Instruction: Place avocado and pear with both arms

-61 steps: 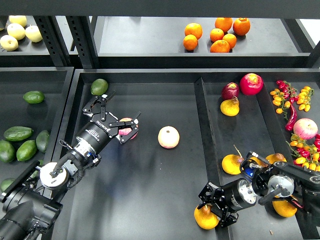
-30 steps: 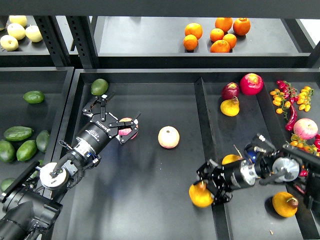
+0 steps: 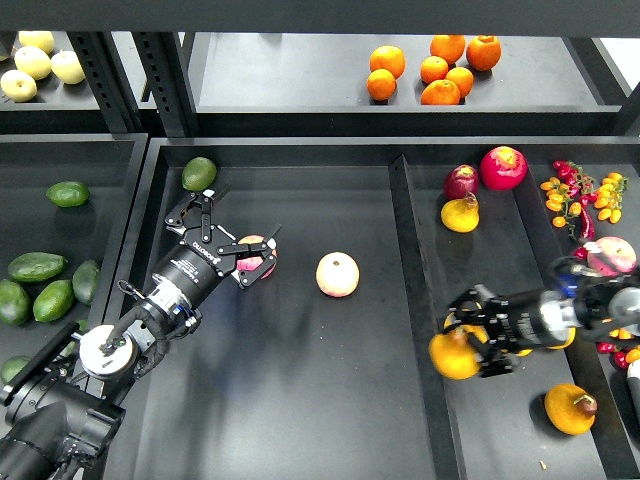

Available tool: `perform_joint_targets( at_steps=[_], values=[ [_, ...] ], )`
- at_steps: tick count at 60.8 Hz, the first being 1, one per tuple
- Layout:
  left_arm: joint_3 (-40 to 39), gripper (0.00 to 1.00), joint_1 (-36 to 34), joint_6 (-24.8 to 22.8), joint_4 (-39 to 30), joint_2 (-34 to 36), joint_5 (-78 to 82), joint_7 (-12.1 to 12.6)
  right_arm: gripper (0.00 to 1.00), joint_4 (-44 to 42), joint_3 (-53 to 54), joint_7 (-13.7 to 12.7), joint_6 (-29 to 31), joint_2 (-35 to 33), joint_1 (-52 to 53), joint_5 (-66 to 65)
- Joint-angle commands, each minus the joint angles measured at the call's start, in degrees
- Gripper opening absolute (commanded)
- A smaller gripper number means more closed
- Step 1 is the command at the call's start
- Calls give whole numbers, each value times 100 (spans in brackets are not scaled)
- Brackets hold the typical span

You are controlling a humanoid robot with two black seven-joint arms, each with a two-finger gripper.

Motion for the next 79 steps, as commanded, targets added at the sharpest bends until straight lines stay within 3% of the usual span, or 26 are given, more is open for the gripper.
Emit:
perform_joint_targets(
  at_steps=[1,30,44,79],
  values=[
    [4,99,5,0,-4,0,1,0,14,-58,-21,-1,0,-144,-293,-61],
    [4,99,-4,0,-4,0,1,9,16,-849,76,-1,0,304,-786,-237],
    [4,99,-4,0,-4,0,1,0,22,-946,85,-1,0,436,-847,-237],
    [4,99,5,0,-4,0,1,9,95,-726,137,-1,0,225,-821,-175]
  ],
)
